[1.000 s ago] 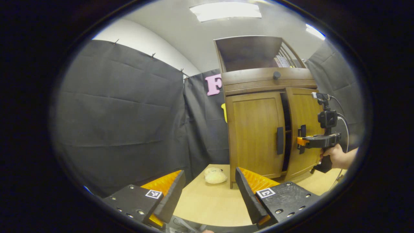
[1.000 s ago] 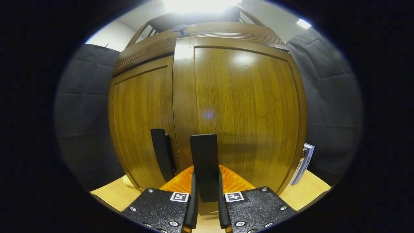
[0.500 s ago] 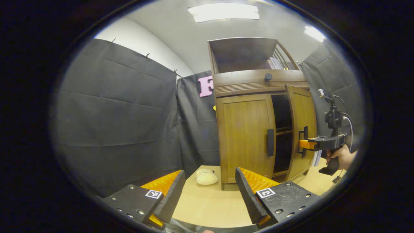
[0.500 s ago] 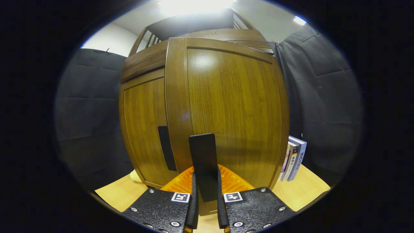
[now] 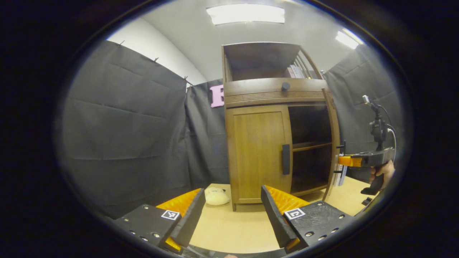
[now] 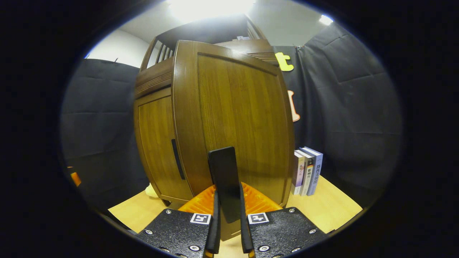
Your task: Open the right door of the double-door shoe cabinet with the right hand, and open the left door with the left hand.
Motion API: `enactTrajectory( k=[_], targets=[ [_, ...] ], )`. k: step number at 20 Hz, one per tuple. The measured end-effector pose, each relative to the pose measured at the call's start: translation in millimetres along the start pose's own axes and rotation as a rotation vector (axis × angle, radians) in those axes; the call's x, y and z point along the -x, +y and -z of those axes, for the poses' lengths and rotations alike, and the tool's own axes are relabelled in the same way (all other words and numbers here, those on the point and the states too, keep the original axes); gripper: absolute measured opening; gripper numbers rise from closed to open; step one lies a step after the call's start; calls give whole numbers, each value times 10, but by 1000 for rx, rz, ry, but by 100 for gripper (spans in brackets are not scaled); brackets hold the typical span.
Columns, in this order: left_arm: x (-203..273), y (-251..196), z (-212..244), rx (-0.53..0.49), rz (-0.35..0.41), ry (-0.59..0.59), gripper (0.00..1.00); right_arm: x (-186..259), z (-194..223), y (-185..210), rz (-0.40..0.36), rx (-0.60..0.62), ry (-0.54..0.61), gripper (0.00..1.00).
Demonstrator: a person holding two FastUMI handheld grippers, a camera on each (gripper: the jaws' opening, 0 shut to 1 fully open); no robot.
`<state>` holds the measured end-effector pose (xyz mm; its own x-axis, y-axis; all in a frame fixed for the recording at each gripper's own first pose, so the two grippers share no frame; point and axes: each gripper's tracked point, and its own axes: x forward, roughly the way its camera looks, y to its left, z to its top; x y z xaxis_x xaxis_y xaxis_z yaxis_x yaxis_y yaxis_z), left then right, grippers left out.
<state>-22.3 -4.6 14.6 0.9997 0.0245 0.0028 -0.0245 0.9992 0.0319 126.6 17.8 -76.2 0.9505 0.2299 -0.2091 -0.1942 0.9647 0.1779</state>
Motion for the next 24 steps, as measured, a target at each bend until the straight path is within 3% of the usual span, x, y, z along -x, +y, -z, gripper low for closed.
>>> enactTrajectory(
  k=[5,9,11,12,17,18,21,22,24],
  targets=[
    [13,-46,44,18,70,-8,95,286,-16,-385,69,1,-1,23],
    [29,-86,50,30,121,-2,95,440,-34,-656,126,-6,-10,16],
    [27,-104,48,29,140,-1,84,469,-31,-738,130,-12,-1,16],
    [29,-113,44,32,150,0,94,485,-30,-785,139,-12,3,16],
    [42,-129,22,42,201,-3,84,612,5,-1092,221,1,21,16],
    [33,-136,73,47,211,1,95,673,-23,-1173,242,8,18,17],
    [-12,-169,171,69,234,22,95,819,-50,-1316,281,-3,17,21],
    [-22,-170,173,74,242,25,84,859,-66,-1378,297,-4,15,22],
    [-49,-187,220,81,263,33,84,950,-100,-1517,343,6,5,24]
  ],
)
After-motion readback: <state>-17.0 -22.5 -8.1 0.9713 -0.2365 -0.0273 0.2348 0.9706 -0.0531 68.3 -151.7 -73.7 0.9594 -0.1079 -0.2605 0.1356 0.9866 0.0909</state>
